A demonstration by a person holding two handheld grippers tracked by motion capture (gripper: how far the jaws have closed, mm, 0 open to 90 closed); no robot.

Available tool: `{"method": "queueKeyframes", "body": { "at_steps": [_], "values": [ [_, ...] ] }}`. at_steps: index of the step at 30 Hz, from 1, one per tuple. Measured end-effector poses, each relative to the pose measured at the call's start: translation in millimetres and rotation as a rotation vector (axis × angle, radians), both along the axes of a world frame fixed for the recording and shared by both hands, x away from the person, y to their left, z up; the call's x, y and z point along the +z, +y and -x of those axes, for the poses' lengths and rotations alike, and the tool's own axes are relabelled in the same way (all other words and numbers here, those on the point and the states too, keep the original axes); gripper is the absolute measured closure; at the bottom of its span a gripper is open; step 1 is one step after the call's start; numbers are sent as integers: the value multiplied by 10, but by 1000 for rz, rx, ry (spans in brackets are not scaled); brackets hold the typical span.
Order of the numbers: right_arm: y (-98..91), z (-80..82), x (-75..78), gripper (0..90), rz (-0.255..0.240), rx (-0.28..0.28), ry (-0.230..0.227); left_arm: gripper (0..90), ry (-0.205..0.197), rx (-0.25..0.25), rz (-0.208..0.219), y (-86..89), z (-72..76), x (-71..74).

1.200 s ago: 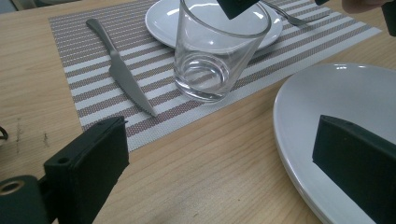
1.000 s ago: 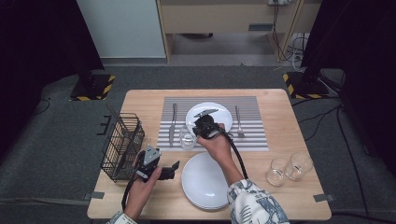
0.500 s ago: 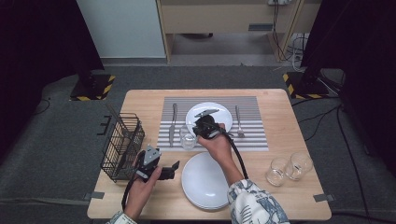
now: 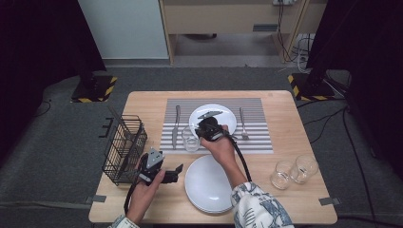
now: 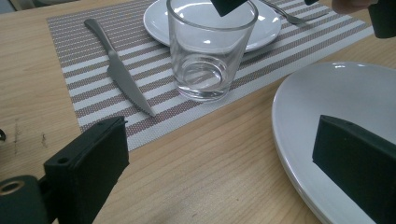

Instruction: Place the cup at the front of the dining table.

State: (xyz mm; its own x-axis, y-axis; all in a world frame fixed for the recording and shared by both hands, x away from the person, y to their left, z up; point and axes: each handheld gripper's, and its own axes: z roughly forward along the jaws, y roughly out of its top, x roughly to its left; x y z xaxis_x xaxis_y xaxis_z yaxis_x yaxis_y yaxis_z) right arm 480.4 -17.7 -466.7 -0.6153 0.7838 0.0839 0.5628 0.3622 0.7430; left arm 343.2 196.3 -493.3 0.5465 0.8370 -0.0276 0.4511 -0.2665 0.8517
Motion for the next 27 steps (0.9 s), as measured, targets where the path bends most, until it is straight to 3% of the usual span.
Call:
{"method": "queueKeyframes", "body": {
  "at_steps": [11,27],
  "values": [
    [11,-15,-12,775,-13,-6,-5,32,-1,0,1,5,0,6],
    [-56,-30,15,669,-29,-45,-16,32,-3,0,1,7,0,11]
  ]
}}
